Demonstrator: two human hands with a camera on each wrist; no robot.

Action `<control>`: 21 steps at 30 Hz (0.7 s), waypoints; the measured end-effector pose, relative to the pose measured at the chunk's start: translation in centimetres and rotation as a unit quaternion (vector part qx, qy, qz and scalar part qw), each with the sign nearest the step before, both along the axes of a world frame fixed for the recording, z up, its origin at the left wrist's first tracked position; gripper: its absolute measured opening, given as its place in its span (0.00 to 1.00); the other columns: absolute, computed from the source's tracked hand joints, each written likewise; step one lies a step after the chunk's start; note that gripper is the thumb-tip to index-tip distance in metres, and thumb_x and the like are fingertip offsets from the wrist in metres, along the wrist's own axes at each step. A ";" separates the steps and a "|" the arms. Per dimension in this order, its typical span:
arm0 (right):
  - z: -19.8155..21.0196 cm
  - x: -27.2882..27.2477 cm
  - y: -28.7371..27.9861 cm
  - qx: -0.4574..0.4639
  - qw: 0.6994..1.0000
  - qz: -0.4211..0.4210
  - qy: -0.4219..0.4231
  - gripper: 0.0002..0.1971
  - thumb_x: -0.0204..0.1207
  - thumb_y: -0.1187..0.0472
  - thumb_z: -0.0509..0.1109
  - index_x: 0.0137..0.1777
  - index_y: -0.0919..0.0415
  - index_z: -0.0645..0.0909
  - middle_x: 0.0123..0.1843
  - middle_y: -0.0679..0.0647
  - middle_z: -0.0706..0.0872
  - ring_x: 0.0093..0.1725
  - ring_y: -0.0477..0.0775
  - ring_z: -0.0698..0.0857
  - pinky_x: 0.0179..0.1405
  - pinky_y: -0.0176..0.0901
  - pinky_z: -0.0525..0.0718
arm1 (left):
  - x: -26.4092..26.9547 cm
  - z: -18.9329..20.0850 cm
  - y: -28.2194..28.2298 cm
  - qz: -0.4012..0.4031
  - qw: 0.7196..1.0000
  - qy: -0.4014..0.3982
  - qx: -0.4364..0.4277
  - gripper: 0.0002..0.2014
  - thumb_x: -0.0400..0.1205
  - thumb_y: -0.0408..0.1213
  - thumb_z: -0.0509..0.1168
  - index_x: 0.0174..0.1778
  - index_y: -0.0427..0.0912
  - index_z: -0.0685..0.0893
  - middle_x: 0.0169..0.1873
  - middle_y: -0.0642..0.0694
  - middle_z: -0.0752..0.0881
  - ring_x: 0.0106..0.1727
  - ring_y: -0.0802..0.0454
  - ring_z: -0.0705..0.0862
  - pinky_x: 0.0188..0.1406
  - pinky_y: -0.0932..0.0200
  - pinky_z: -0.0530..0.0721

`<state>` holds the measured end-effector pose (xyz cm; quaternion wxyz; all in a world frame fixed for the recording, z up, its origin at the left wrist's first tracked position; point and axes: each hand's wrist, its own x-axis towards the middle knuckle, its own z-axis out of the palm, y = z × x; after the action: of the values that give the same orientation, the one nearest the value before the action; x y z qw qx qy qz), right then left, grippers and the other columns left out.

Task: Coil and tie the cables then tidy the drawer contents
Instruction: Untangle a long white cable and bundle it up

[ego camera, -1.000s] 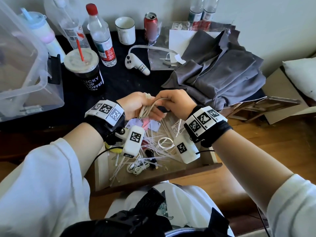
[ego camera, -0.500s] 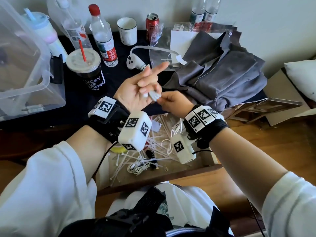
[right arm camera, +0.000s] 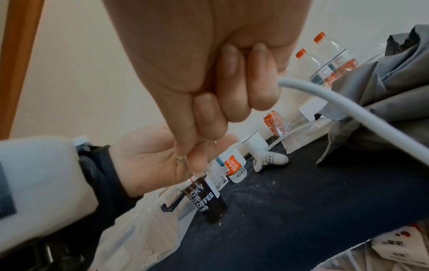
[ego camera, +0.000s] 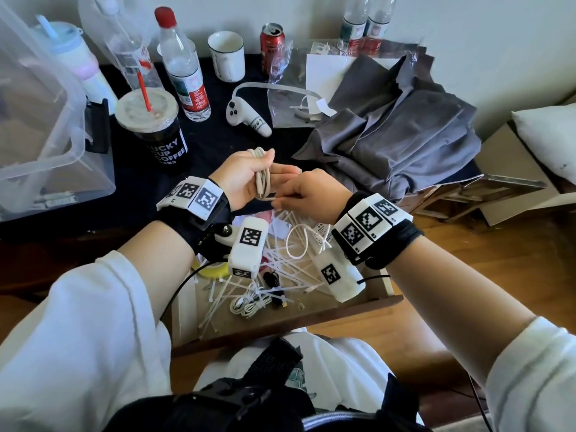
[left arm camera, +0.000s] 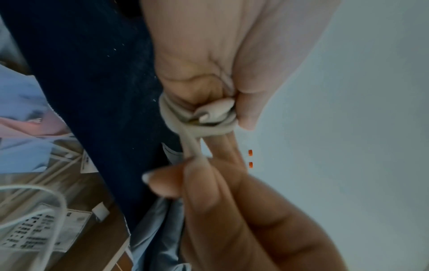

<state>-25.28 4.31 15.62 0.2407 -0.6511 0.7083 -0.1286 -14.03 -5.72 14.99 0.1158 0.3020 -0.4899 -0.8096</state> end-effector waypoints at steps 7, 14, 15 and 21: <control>0.6 -0.6 -0.4 -0.062 0.995 -0.058 -0.051 0.06 0.67 0.51 0.78 0.36 0.51 0.87 0.33 0.45 0.87 0.38 0.44 0.84 0.45 0.45 0.82 | 0.1 -0.6 1.0 -0.122 0.979 -0.137 -0.091 0.16 0.85 0.25 0.49 0.32 0.29 0.75 0.14 0.46 0.76 0.14 0.55 0.76 0.24 0.62 0.81; 0.4 -2.1 -0.7 -0.130 0.975 -0.139 -0.116 0.08 0.67 0.51 0.79 0.38 0.56 0.87 0.26 0.39 0.81 0.29 0.33 0.78 0.36 0.29 0.74 | 0.2 -0.4 0.6 -0.248 0.963 -0.104 0.019 0.46 0.78 0.68 0.33 0.37 0.39 0.90 0.07 0.54 0.59 0.09 0.61 0.55 0.18 0.65 0.72; 0.2 -2.1 -0.6 -0.138 0.970 -0.146 -0.135 0.07 0.69 0.52 0.77 0.39 0.56 0.88 0.26 0.40 0.81 0.28 0.34 0.78 0.35 0.28 0.73 | 0.3 0.0 0.6 -0.249 0.964 -0.077 0.041 0.44 0.77 0.68 0.35 0.34 0.40 0.90 0.07 0.55 0.59 0.08 0.61 0.56 0.17 0.66 0.73; -2.0 -1.4 -0.6 -0.148 0.938 -0.197 -0.245 0.16 0.81 0.57 0.64 0.30 0.46 0.80 0.17 0.40 0.69 0.23 0.38 0.67 0.29 0.34 0.66 | 0.5 0.5 -0.2 -0.192 0.929 0.223 0.226 0.14 0.81 0.42 0.62 0.50 0.36 0.88 0.13 0.53 0.61 0.14 0.57 0.58 0.27 0.65 0.79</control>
<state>-26.66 3.69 13.65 0.2775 -0.4748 0.7147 -0.4321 -13.48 -5.92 15.52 -0.0068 0.0323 -0.3040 -0.9521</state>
